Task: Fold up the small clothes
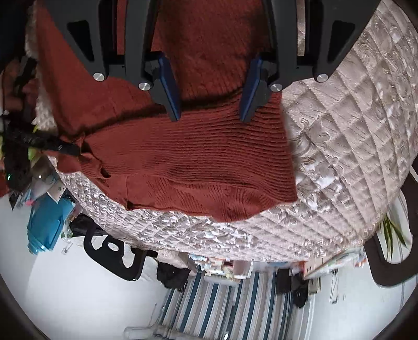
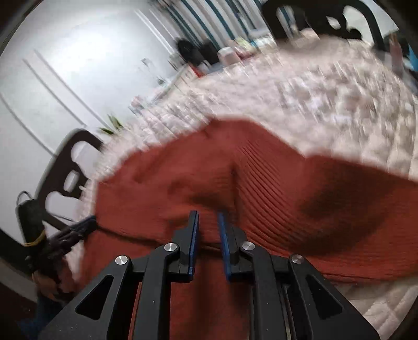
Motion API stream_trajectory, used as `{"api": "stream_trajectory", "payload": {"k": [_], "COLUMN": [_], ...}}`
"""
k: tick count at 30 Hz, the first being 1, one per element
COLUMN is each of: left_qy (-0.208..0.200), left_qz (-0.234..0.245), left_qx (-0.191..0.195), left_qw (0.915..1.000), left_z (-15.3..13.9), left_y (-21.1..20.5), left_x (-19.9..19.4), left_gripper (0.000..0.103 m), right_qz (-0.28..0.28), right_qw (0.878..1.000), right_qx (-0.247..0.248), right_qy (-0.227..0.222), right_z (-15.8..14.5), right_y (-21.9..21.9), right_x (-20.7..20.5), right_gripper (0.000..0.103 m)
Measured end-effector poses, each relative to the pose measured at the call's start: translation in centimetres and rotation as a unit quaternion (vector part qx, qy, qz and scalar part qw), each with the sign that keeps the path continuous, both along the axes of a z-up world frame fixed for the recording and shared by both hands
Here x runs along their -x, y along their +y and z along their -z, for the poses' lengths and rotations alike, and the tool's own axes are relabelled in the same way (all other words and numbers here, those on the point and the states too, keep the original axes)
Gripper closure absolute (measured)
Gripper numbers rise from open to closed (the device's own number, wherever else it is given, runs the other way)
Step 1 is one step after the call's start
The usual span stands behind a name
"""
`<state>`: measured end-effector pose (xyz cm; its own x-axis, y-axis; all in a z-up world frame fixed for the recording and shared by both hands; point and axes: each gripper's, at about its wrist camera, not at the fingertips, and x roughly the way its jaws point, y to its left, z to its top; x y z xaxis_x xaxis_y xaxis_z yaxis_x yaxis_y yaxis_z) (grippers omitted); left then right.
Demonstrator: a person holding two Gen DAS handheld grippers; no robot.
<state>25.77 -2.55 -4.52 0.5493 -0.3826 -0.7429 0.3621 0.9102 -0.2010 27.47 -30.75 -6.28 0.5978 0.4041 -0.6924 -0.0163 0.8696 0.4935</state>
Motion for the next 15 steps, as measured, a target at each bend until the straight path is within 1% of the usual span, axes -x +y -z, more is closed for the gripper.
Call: {"api": "stream_trajectory", "payload": {"k": [1,2,3,5,6,7,8,9,12,15], "left_qy": [-0.001,-0.003,-0.005,-0.016,-0.023,-0.026,-0.028,-0.030,-0.033,-0.020], "left_qz": [0.000,-0.002,-0.001,0.001,0.003,0.006,0.009,0.012,0.026,0.052], "left_qx": [-0.003,0.002,0.006,0.005,0.004,0.006,0.006,0.002,-0.012,-0.017], "left_qw": [1.0000,1.0000,1.0000,0.9999,0.9997,0.9996,0.9996,0.9995,0.9990,0.9983], "left_z": [-0.3,-0.7,-1.2,-2.0,-2.4,-2.7,-3.0,-3.2,-3.3,-2.8], "left_y": [0.1,0.3,0.4,0.3,0.3,0.2,0.1,-0.2,-1.2,-2.5], "left_x": [0.4,0.9,1.3,2.4,3.1,3.7,4.2,4.8,6.4,7.5], "left_gripper": [0.054,0.054,0.054,0.051,0.049,0.042,0.038,0.038,0.037,0.036], "right_qz": [0.003,0.008,0.015,0.028,0.042,0.054,0.072,0.098,0.166,0.226], "right_qw": [1.000,1.000,1.000,0.999,0.999,0.998,0.997,0.995,0.985,0.973], "right_qx": [-0.008,-0.011,-0.007,0.004,0.003,0.001,-0.002,-0.004,-0.008,-0.014], "right_qy": [0.000,0.000,-0.010,-0.027,-0.032,-0.034,-0.035,-0.036,-0.034,-0.038], "right_z": [-0.2,-0.5,-1.1,-2.1,-2.4,-2.4,-2.3,-2.1,-1.8,-1.7], "right_y": [-0.3,-0.5,-0.8,-1.5,-2.4,-3.0,-4.0,-5.3,-8.9,-12.3], "right_x": [0.4,0.9,1.8,4.0,5.0,5.7,6.8,8.0,10.7,13.2], "right_gripper": [0.092,0.091,0.091,0.084,0.073,0.056,0.051,0.049,0.049,0.049]}}
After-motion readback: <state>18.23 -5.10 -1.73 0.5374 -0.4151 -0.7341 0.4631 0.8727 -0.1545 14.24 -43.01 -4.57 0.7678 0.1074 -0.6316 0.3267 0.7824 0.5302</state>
